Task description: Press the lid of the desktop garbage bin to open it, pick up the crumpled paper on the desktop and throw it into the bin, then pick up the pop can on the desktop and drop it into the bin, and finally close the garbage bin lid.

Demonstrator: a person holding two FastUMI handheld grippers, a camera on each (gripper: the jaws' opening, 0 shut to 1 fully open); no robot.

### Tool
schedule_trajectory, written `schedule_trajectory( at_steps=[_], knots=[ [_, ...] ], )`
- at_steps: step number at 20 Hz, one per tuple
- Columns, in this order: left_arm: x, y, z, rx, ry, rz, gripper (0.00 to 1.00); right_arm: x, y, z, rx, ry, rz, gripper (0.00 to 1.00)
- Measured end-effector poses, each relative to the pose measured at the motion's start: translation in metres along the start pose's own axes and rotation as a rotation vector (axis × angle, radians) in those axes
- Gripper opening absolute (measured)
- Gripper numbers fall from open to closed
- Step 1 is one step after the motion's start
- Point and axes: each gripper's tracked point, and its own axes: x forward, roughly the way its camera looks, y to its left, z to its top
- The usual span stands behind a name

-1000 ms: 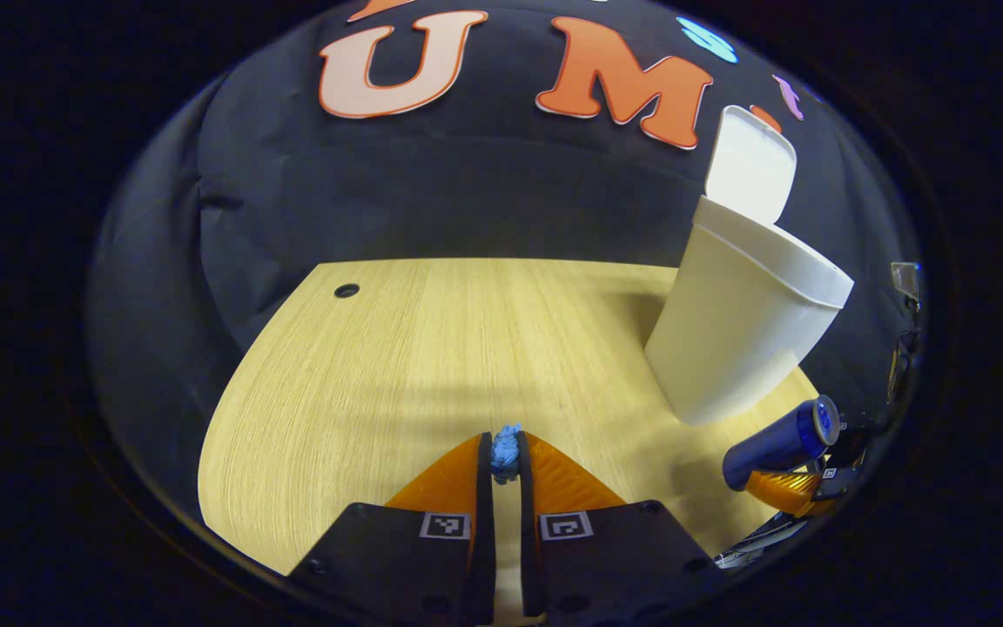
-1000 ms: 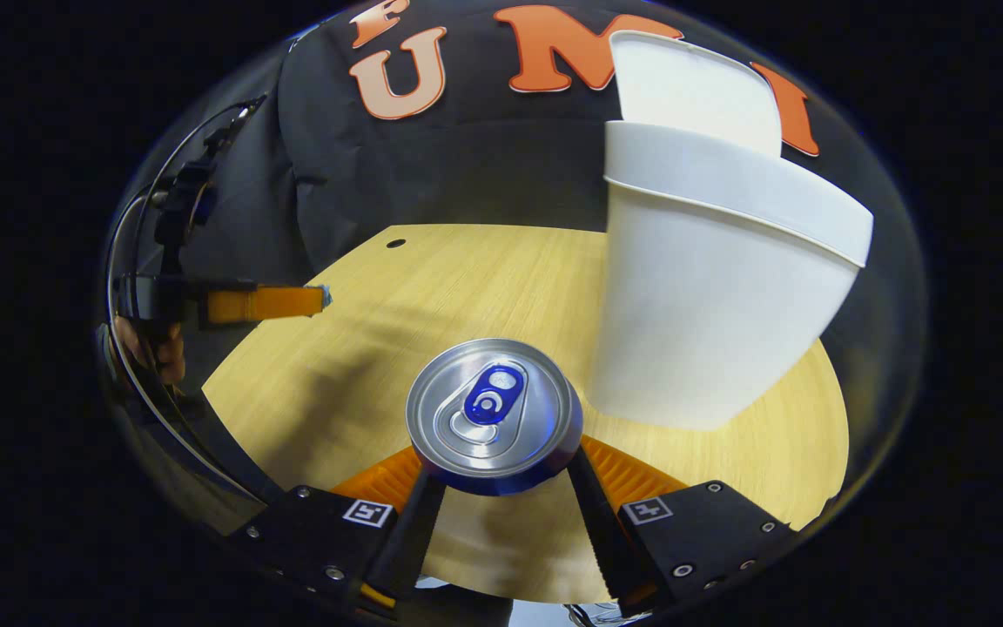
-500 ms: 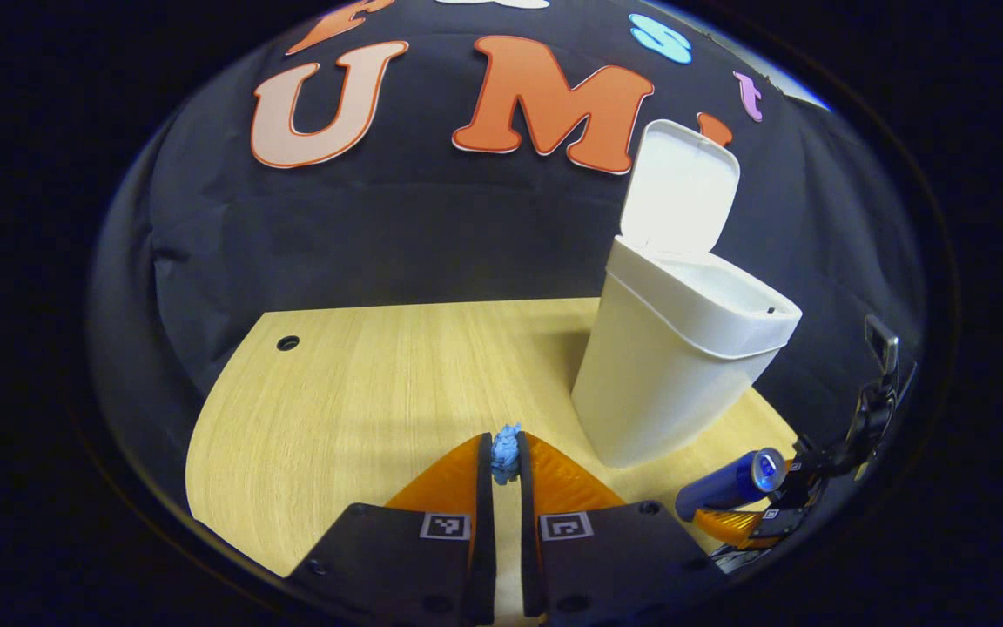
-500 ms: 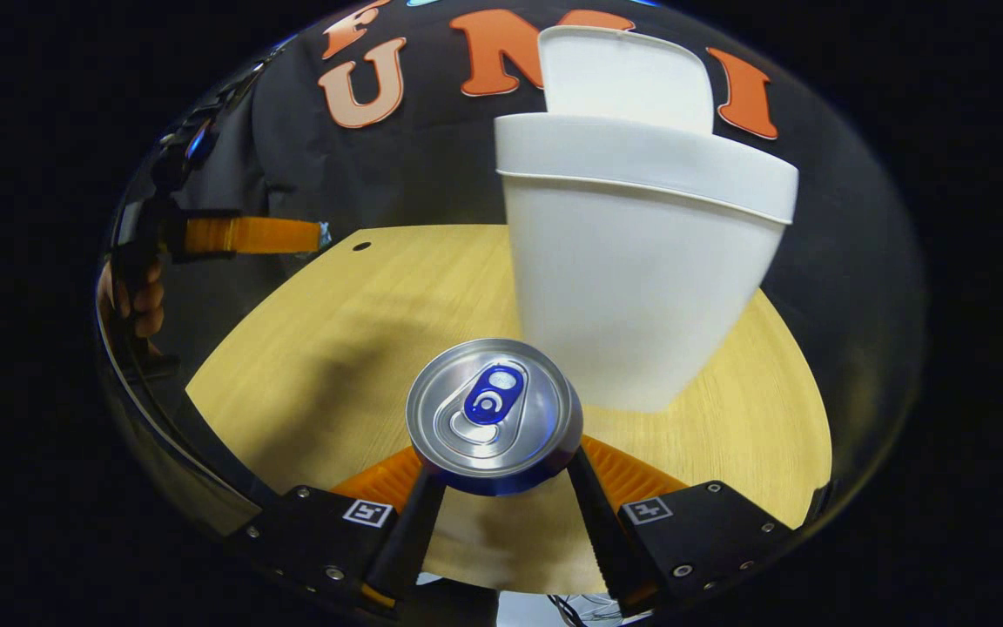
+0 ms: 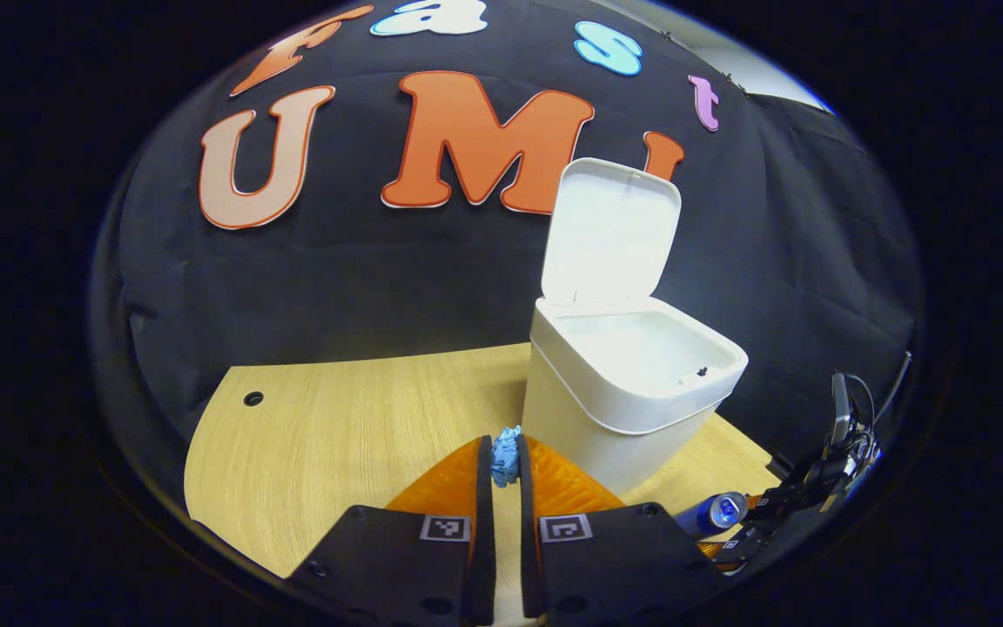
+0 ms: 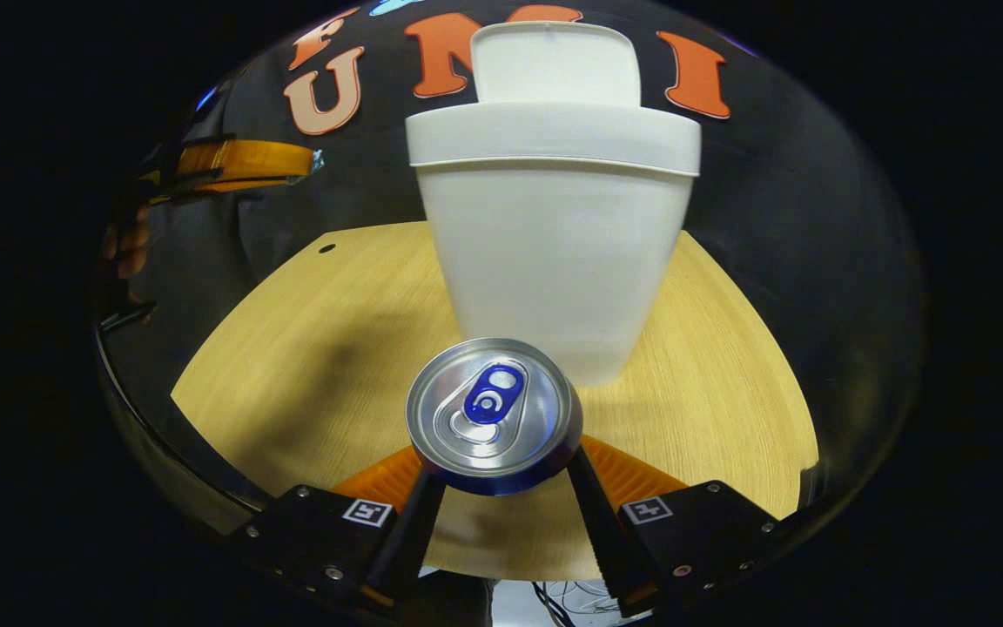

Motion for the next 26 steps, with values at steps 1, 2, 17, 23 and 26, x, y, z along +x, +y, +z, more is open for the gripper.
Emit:
schedule_trajectory(
  at_steps=[1,2,17,23,26],
  knots=[
    [0.001,-0.007,0.005,-0.004,-0.008,-0.009,0.15,0.0,0.0,0.0,0.004,0.004,-0.007,0.81],
    [0.003,-0.013,0.01,-0.004,-0.015,-0.017,0.15,0.0,0.0,-0.002,0.007,0.009,-0.012,0.81],
    [0.032,-0.102,0.058,0.06,-0.155,-0.128,0.15,0.027,-0.013,0.006,0.022,0.019,-0.045,0.81],
    [0.045,-0.112,0.051,0.099,-0.144,-0.125,0.17,0.026,-0.016,0.007,0.051,0.014,-0.065,0.81],
    [0.048,-0.109,0.046,0.121,-0.138,-0.105,0.19,0.024,-0.018,0.005,0.065,0.012,-0.072,0.81]
  ],
)
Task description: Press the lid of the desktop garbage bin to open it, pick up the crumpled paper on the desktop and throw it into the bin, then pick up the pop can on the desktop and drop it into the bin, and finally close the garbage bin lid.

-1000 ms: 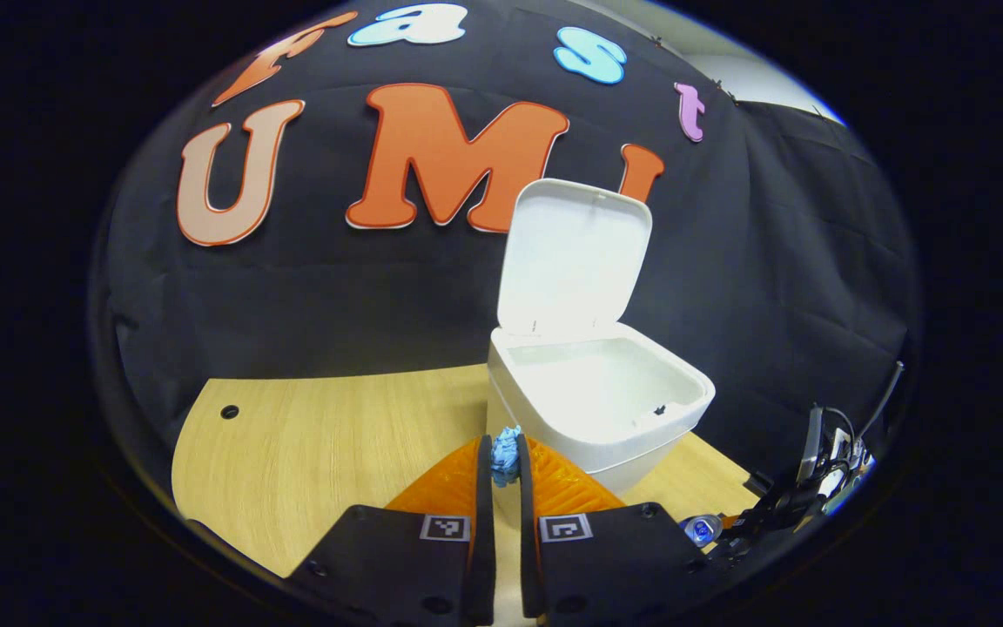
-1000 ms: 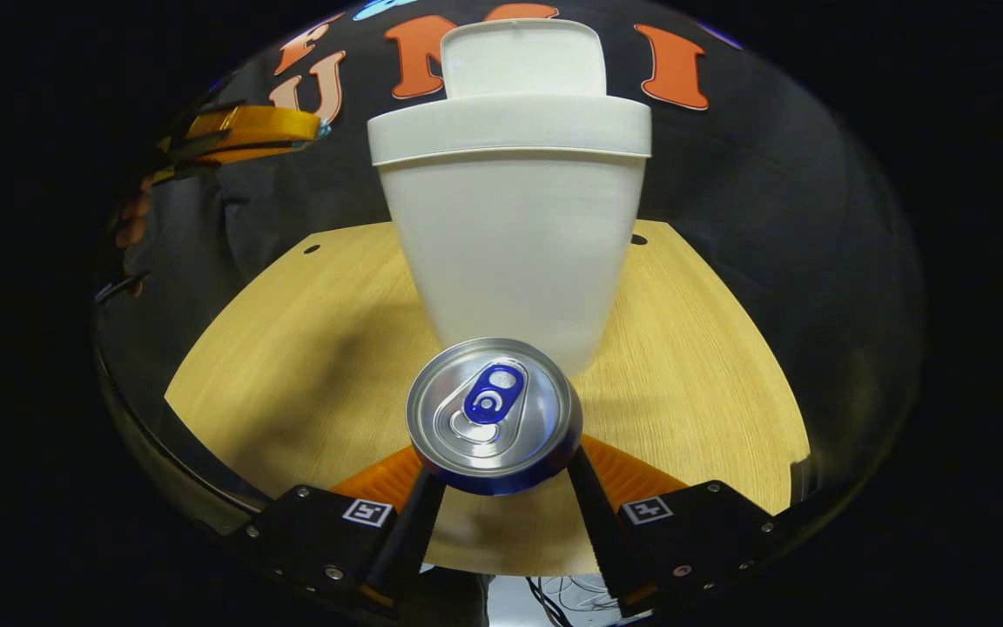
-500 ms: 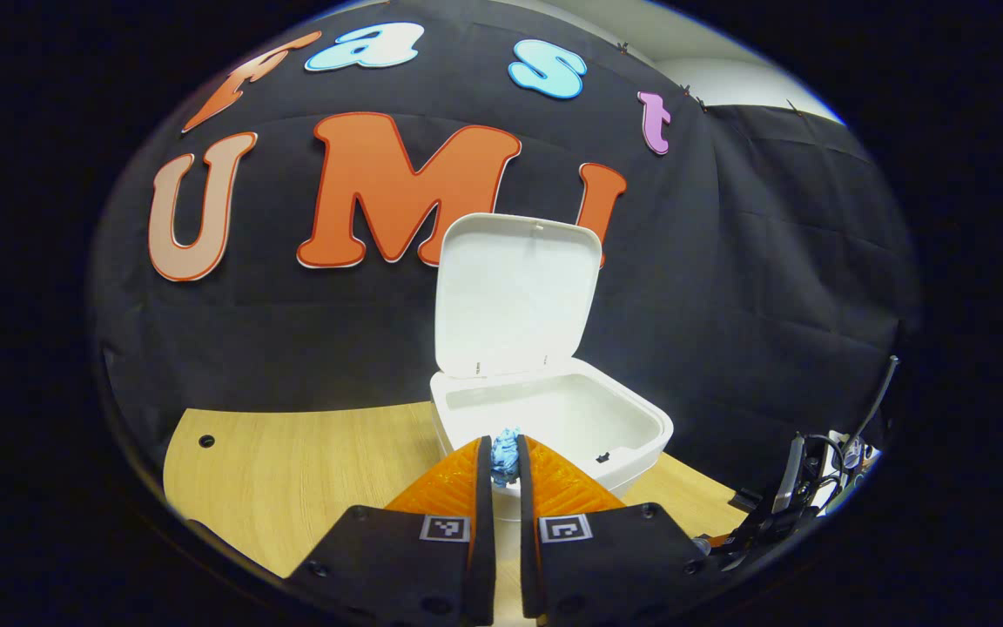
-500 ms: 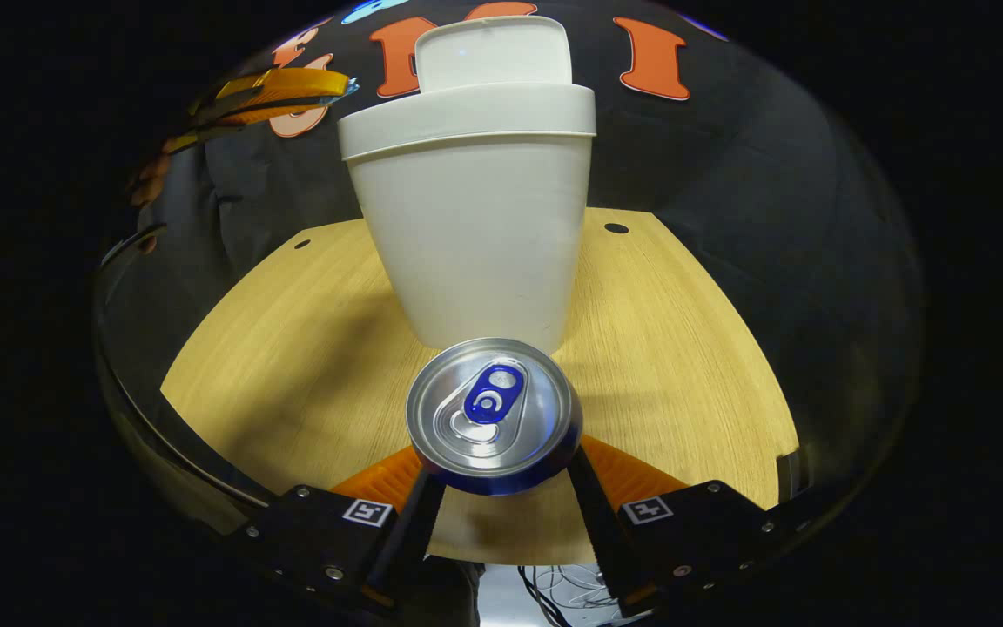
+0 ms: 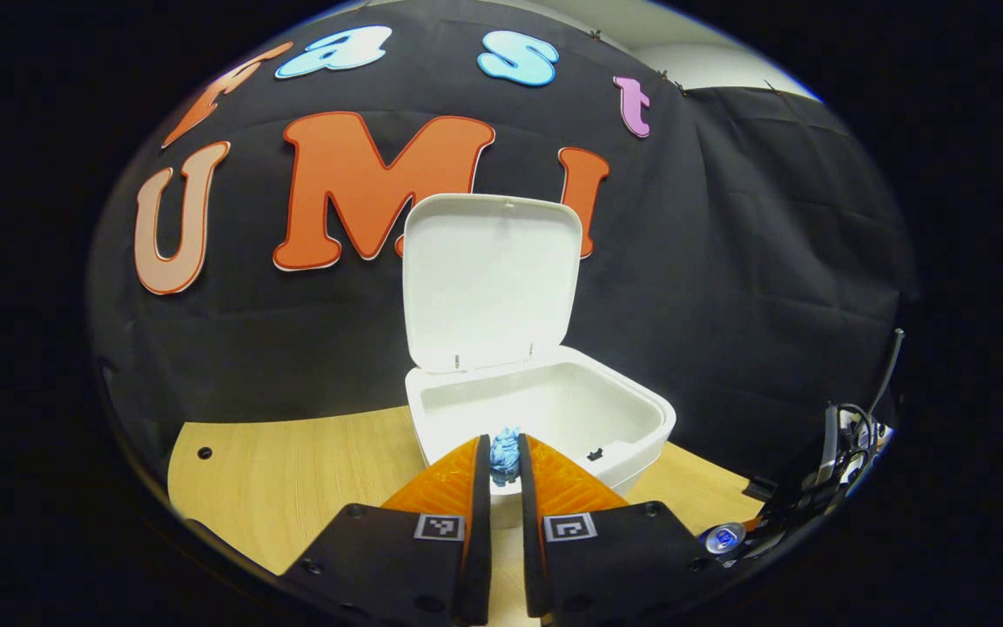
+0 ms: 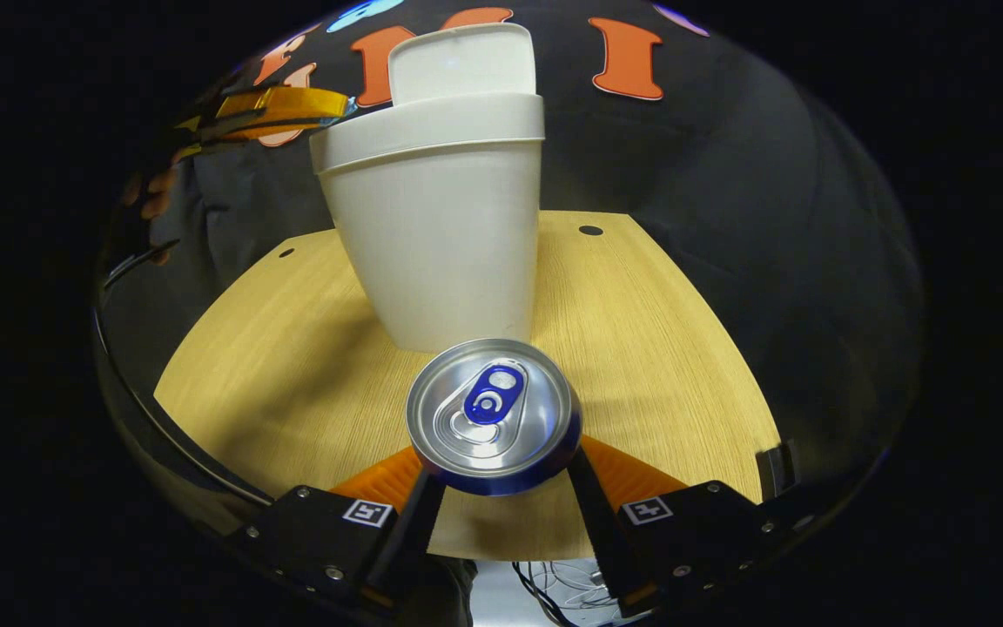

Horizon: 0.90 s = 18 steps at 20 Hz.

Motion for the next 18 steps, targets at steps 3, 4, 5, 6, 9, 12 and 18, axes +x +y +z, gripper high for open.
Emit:
schedule_trajectory(
  at_steps=[3,4,5,6,9,12,18],
  knots=[
    [0.003,-0.002,-0.007,0.009,0.018,-0.009,0.21,-0.002,-0.005,0.002,-0.007,0.003,-0.006,0.81],
    [0.003,0.001,-0.007,0.017,0.019,-0.002,0.24,-0.003,-0.005,0.004,-0.015,-0.006,-0.008,0.81],
    [0.002,0.002,-0.009,0.022,0.017,0.006,0.24,-0.001,-0.008,0.008,-0.021,-0.016,-0.014,0.81],
    [0.002,0.001,-0.008,0.022,0.008,0.005,0.29,-0.001,-0.01,0.011,-0.025,-0.026,-0.016,0.81],
    [0.002,0.002,-0.01,0.022,0.01,0.007,0.28,-0.004,-0.011,0.032,-0.025,-0.069,-0.019,0.81],
    [0.001,0.003,-0.007,0.023,0.003,0.011,0.39,-0.014,-0.016,0.058,-0.031,-0.121,-0.021,0.81],
    [-0.005,0.009,-0.01,0.029,-0.005,0.024,0.65,-0.045,-0.017,0.117,-0.053,-0.227,-0.018,0.81]
  ],
)
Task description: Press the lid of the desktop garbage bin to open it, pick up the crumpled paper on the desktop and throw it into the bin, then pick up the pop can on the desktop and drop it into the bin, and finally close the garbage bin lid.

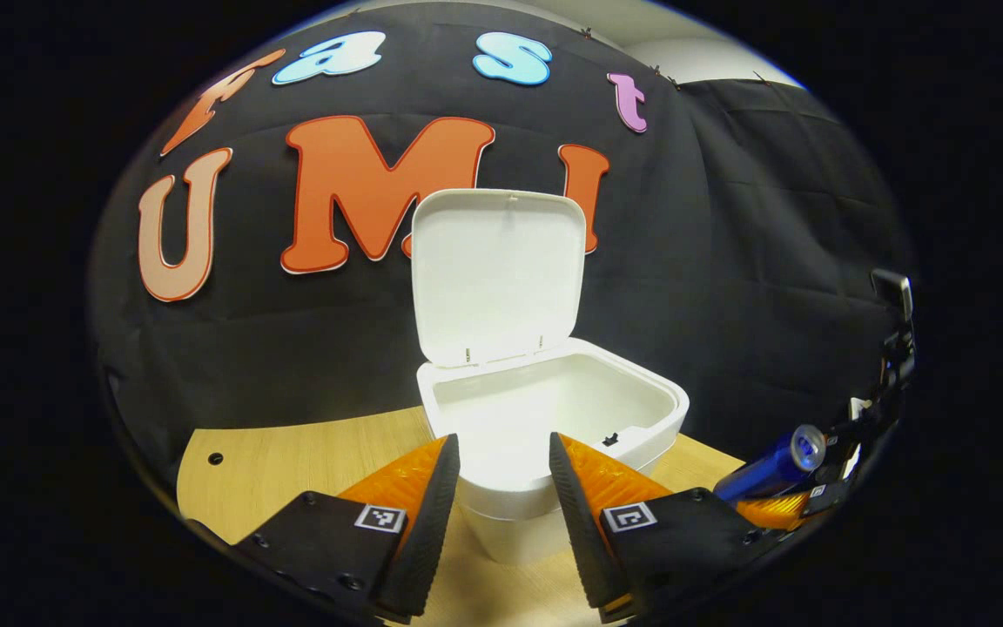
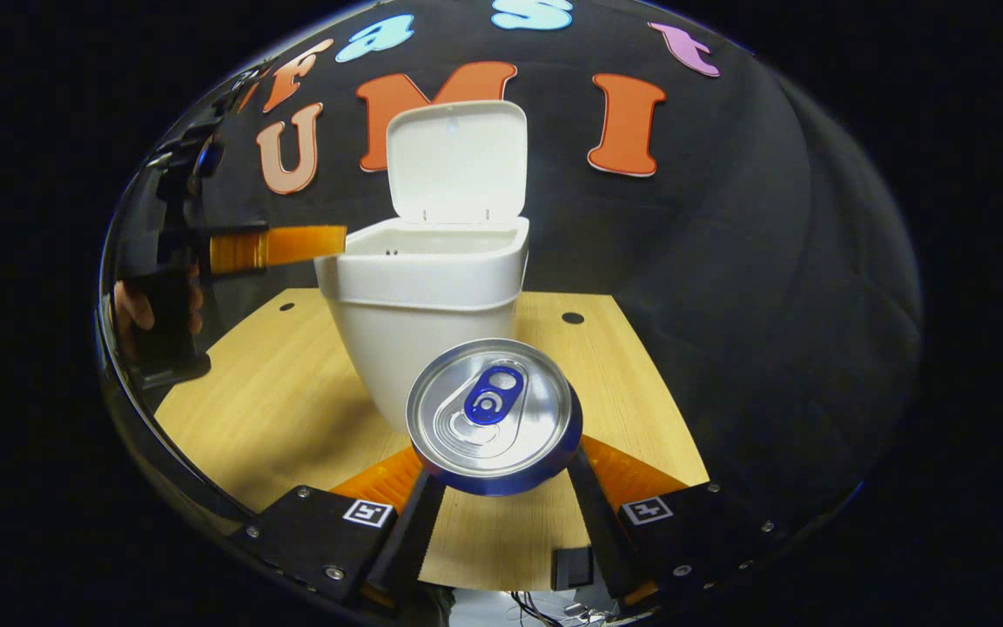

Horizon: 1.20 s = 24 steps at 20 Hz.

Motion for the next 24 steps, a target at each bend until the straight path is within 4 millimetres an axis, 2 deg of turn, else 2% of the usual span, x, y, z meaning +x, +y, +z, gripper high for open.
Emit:
schedule_trajectory(
  at_steps=[1,2,4,7,12,15,18,22,23,24],
  knots=[
    [-0.003,0.002,-0.001,-0.005,0.001,0.005,0.67,-0.001,0.0,0.011,-0.002,-0.017,0.008,0.76],
    [-0.005,0.003,0.0,-0.015,-0.008,-0.001,0.73,-0.001,0.002,0.016,-0.003,-0.016,0.013,0.81],
    [-0.01,0.006,-0.002,-0.024,-0.013,0.002,0.85,-0.002,0.002,0.025,-0.011,-0.028,0.017,0.8],
    [-0.018,0.011,-0.006,-0.02,-0.014,0.012,0.94,-0.005,-0.001,0.044,-0.026,-0.061,0.022,0.8],
    [-0.034,0.024,-0.015,0.002,-0.011,0.045,0.93,-0.006,0.001,0.068,-0.06,-0.103,0.027,0.8],
    [-0.043,0.032,-0.016,0.017,-0.015,0.065,0.93,-0.005,0.003,0.088,-0.063,-0.133,0.037,0.8],
    [-0.052,0.041,-0.017,0.038,-0.02,0.088,0.95,-0.006,0.008,0.102,-0.088,-0.145,0.042,0.8],
    [-0.06,0.05,-0.024,0.035,-0.02,0.112,0.95,-0.004,0.019,0.13,-0.098,-0.178,0.071,0.8],
    [-0.061,0.053,-0.026,0.028,-0.018,0.12,0.95,-0.002,0.021,0.137,-0.102,-0.187,0.075,0.75],
    [-0.062,0.057,-0.027,0.02,-0.018,0.129,0.95,-0.001,0.022,0.141,-0.106,-0.193,0.078,0.8]
  ],
)
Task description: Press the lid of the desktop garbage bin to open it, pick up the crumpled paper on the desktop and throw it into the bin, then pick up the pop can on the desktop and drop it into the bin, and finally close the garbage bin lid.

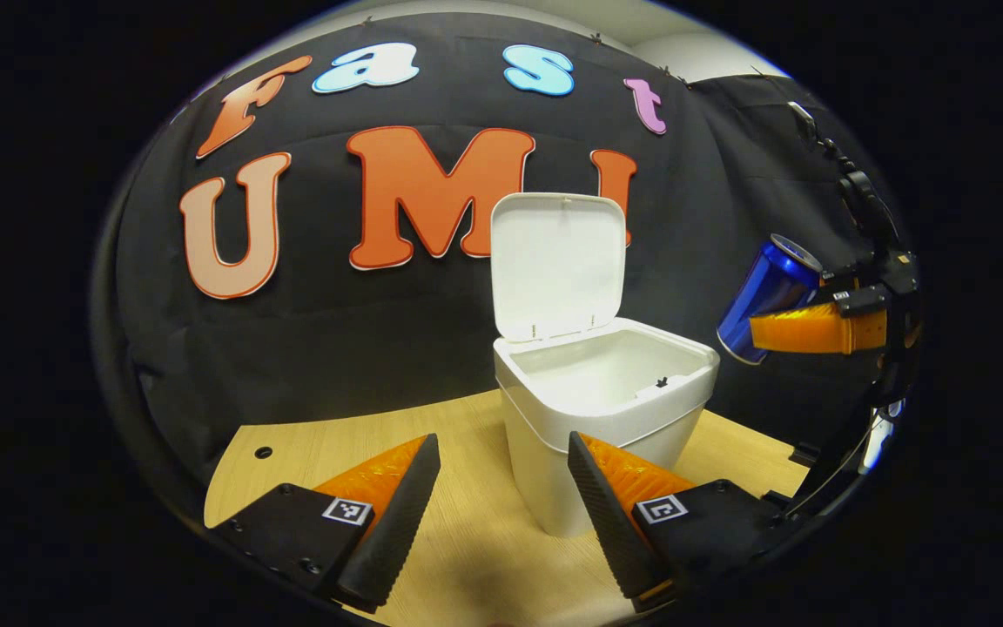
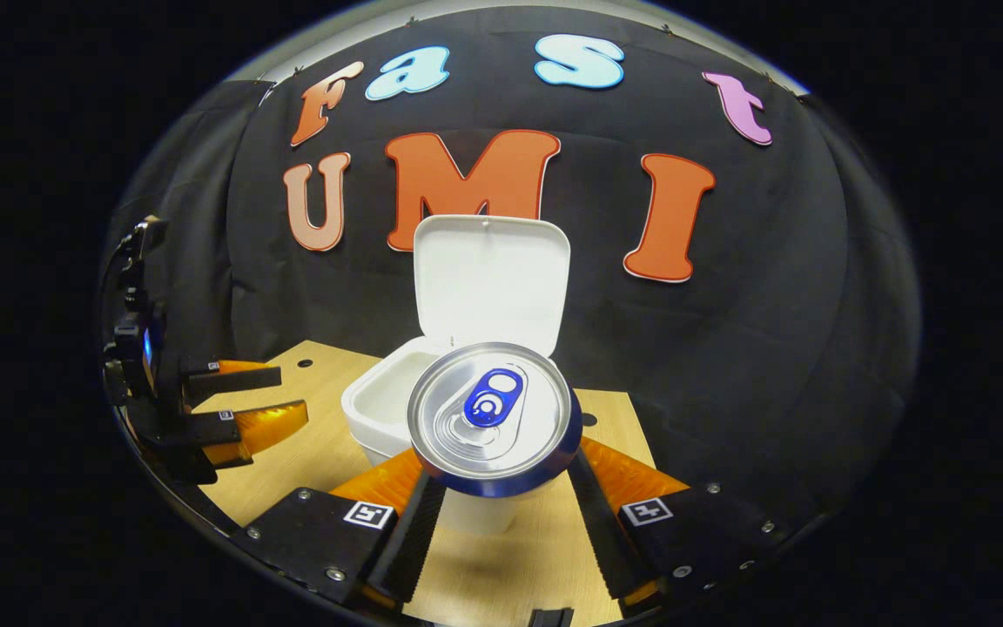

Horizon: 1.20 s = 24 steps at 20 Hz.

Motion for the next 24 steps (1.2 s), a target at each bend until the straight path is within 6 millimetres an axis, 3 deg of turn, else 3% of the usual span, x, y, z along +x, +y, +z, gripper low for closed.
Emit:
schedule_trajectory(
  at_steps=[4,11,13,15,18,19,24],
  knots=[
    [-0.003,0.017,-0.007,-0.017,0.008,0.032,0.94,0.019,0.001,0.009,0.013,0.004,0.021,0.8],
    [-0.007,0.055,-0.001,-0.017,-0.016,0.117,0.95,0.058,0.004,0.014,-0.004,0.017,0.047,0.8],
    [-0.009,0.062,-0.001,-0.02,-0.018,0.138,0.95,0.066,0.005,0.009,-0.006,0.027,0.054,0.75],
    [-0.01,0.066,-0.005,-0.029,-0.012,0.152,0.93,0.073,0.007,0.002,-0.01,0.045,0.057,0.8],
    [-0.011,0.071,-0.009,-0.043,0.001,0.165,0.95,0.081,0.011,-0.005,-0.017,0.067,0.071,0.8],
    [-0.013,0.073,-0.011,-0.05,0.005,0.169,0.95,0.084,0.01,-0.009,-0.02,0.078,0.072,0.75],
    [-0.016,0.078,-0.015,-0.067,0.018,0.185,0.93,0.091,0.013,-0.019,-0.015,0.118,0.078,0.8]
  ],
)
